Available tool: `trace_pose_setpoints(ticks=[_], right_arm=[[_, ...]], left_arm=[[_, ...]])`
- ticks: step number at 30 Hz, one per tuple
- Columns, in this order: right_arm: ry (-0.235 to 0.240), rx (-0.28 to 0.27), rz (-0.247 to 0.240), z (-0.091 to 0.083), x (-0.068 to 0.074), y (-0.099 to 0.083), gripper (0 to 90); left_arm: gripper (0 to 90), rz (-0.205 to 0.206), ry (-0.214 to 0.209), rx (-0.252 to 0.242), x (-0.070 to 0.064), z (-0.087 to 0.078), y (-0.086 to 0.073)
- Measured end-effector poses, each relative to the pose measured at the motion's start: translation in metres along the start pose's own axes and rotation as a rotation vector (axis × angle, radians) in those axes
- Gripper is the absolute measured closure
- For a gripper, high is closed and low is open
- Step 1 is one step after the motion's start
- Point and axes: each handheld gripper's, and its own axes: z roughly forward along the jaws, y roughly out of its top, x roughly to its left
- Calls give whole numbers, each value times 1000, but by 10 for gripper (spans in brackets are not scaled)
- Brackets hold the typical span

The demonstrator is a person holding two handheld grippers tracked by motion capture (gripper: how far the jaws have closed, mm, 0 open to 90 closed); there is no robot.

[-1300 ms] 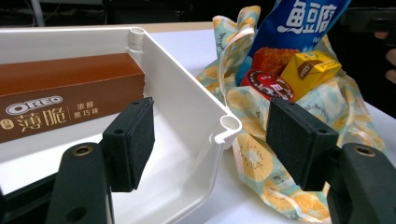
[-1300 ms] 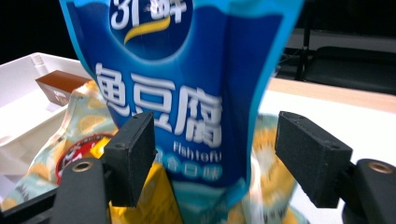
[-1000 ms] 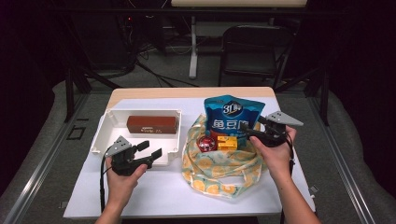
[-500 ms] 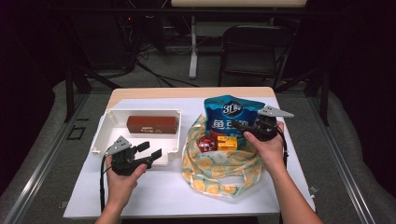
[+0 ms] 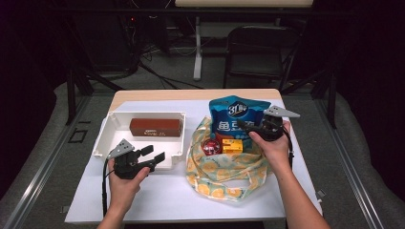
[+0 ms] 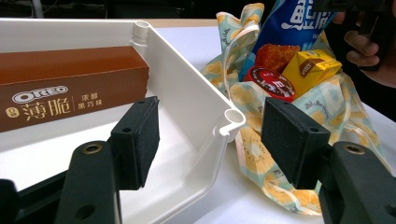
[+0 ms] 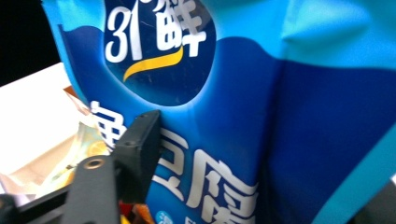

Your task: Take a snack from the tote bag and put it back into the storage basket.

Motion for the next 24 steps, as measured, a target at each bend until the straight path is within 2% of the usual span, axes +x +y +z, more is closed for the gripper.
trace_pose_setpoints(ticks=[3,6,10,13,15,17,24], right_arm=[[33,-6,17,0,-5,2,311],[74,10,-3,3,-4,3,337],[110,7,25,7,-5,0,409],[167,14,32,11,-6,-2,473],[173,26,18,13,-5,-4,469],[171,30,18,12,-5,-4,503],[172,22,-17,8,3,-4,756]], left_arm=[[380,-1,0,-5,0,0,0],[383,-1,-1,-2,2,0,-1],[393,0,-4,7,1,1,-1],[400,3,-4,10,1,1,-1],[403,2,-4,10,1,2,-1],[407,1,-5,11,1,2,-1],[427,3,0,15,1,2,-1]])
